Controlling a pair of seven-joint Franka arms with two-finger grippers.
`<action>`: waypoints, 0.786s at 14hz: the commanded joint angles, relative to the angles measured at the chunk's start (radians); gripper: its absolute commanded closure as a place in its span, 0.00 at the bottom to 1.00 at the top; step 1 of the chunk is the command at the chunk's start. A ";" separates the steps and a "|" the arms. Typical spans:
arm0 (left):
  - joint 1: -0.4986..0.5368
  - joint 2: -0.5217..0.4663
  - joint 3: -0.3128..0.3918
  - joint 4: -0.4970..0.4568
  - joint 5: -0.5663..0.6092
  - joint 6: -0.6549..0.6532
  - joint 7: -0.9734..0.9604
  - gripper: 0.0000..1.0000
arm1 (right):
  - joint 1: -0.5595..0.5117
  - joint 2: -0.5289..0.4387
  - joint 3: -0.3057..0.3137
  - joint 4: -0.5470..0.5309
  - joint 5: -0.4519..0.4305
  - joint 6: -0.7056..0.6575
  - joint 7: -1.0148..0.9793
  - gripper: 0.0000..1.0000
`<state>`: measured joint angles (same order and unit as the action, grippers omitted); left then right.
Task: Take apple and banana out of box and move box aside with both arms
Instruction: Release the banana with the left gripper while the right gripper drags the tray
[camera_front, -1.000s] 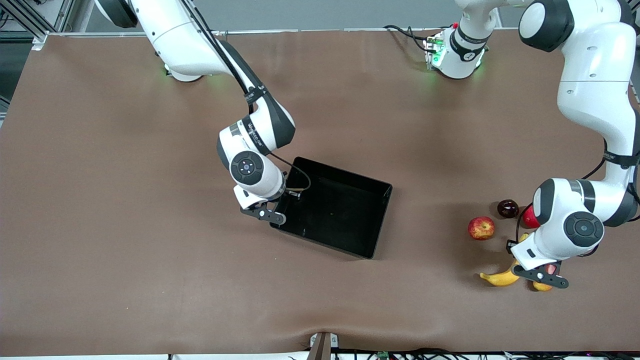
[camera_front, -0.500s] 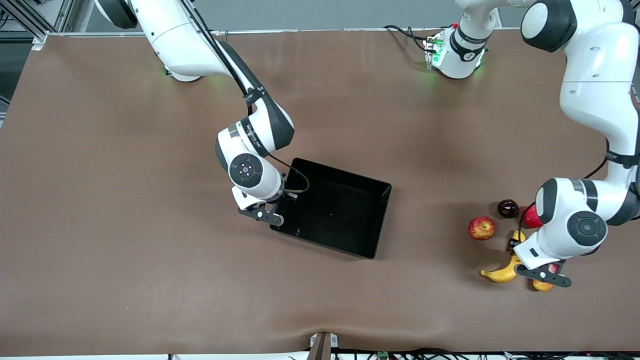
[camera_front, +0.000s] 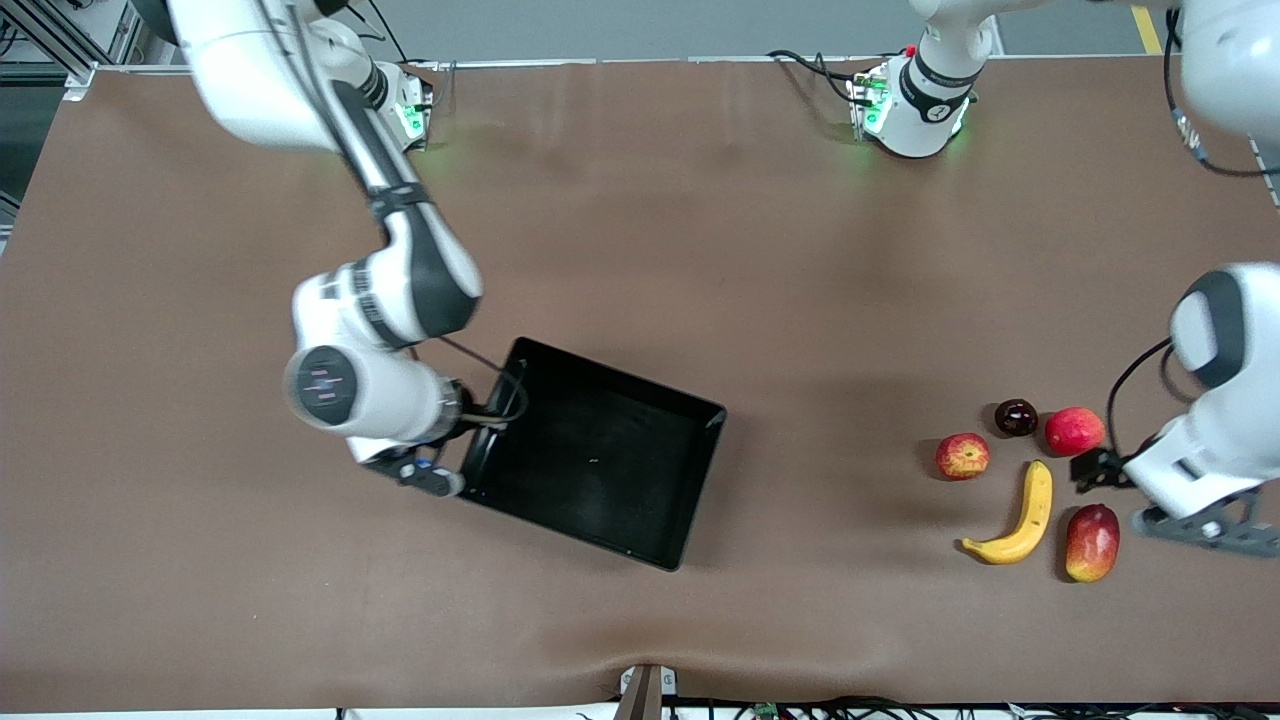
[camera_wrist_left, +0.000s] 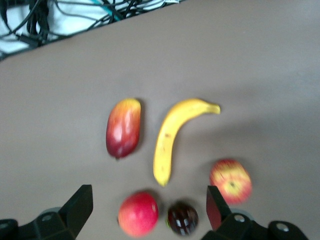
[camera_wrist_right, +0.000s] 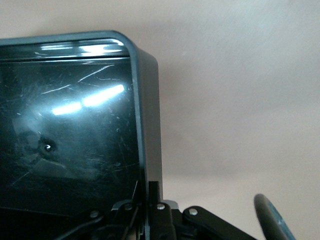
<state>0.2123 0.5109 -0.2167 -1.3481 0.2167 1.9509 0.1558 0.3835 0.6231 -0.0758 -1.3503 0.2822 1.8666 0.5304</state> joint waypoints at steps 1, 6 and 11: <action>0.045 -0.116 -0.006 -0.042 -0.077 -0.113 -0.013 0.00 | -0.113 -0.054 0.016 -0.007 0.035 -0.102 -0.165 1.00; 0.058 -0.215 -0.009 -0.040 -0.099 -0.219 -0.084 0.00 | -0.331 -0.072 0.010 -0.026 0.018 -0.225 -0.464 1.00; 0.056 -0.264 -0.021 -0.032 -0.131 -0.300 -0.078 0.00 | -0.504 -0.063 0.010 -0.070 -0.084 -0.210 -0.711 1.00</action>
<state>0.2615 0.2774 -0.2310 -1.3555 0.1182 1.6630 0.0795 -0.0595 0.5803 -0.0882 -1.3900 0.2327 1.6521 -0.0978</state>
